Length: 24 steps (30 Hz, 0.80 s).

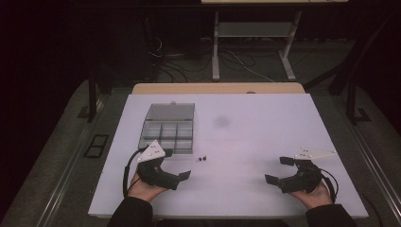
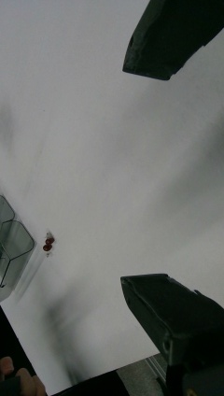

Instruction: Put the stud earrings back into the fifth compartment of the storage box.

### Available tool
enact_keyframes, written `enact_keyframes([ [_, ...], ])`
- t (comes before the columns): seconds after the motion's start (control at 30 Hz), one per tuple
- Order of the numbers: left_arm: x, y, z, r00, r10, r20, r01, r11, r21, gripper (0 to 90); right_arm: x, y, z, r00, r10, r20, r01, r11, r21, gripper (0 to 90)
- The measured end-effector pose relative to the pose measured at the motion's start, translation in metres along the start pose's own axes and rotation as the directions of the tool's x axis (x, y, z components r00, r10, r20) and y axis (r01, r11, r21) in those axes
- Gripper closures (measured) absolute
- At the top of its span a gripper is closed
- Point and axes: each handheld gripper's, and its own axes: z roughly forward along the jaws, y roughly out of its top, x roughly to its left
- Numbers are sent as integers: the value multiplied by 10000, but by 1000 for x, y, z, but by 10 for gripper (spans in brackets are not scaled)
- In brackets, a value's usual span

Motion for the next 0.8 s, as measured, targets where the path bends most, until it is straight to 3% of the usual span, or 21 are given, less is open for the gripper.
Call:
enact_keyframes([
  [0.8, 3, 32, 16, 9995, 318, -36, -314, 9967, 754, 0, 0, -1, 1, 10000, 30, 19, -30, 10000, 70, 3],
])
